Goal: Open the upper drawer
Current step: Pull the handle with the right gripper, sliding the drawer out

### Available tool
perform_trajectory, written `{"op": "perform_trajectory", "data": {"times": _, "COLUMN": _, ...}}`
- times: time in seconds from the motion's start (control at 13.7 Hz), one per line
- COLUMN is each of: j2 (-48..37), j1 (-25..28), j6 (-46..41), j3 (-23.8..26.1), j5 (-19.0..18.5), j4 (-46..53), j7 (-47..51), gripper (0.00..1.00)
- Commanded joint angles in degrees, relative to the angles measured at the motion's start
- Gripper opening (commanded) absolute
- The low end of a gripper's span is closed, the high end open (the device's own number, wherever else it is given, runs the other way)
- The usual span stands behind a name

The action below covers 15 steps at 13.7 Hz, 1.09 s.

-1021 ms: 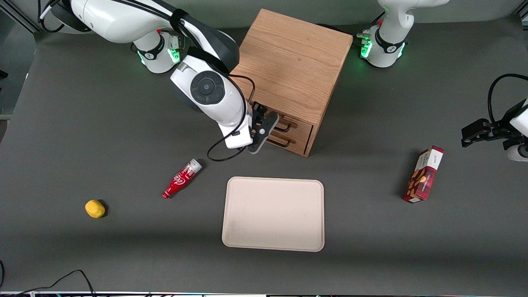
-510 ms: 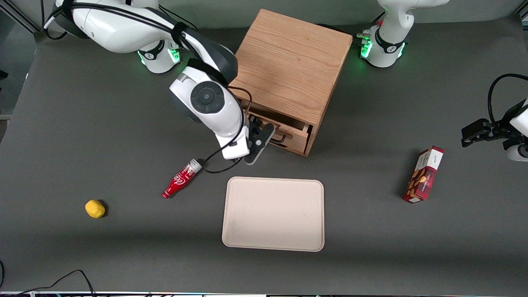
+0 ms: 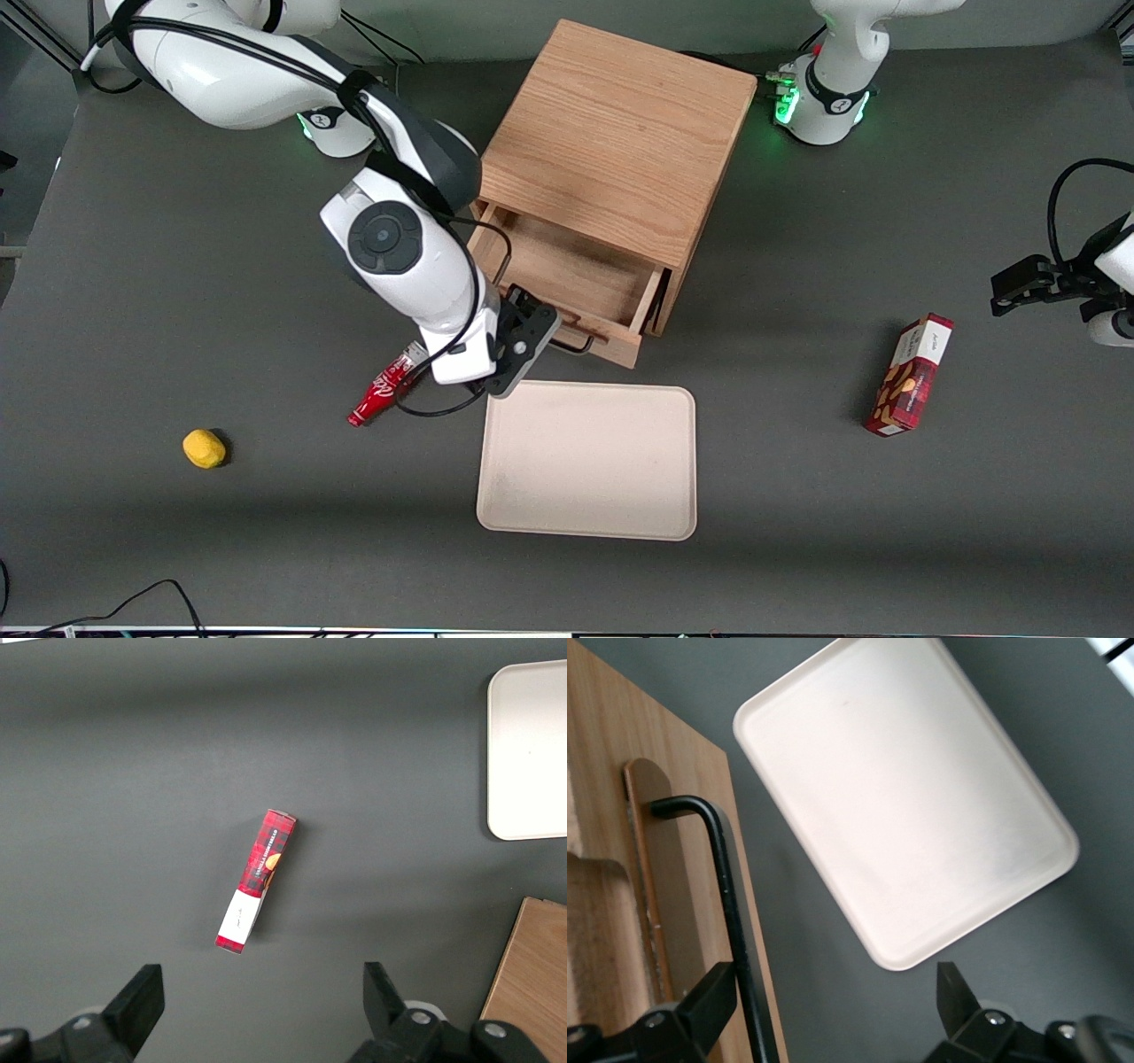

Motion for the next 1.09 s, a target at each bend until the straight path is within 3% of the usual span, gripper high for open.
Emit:
{"op": "perform_trajectory", "data": {"times": 0.0, "j2": 1.7, "j1": -0.2, "j6": 2.2, "j3": -1.2, "j5": -1.4, "j4": 1.9, "j7": -3.3, "gripper": 1.0}}
{"op": "perform_trajectory", "data": {"times": 0.66, "j2": 1.9, "j1": -0.9, "j6": 4.4, "j3": -4.0, "j5": -0.5, "j4": 3.4, "j7": -7.3, "gripper": 1.0}}
{"op": "perform_trajectory", "data": {"times": 1.02, "j2": -3.6, "j1": -0.8, "j6": 0.5, "j3": -3.3, "j5": 11.3, "j4": 3.0, "j7": 3.8, "gripper": 1.0}}
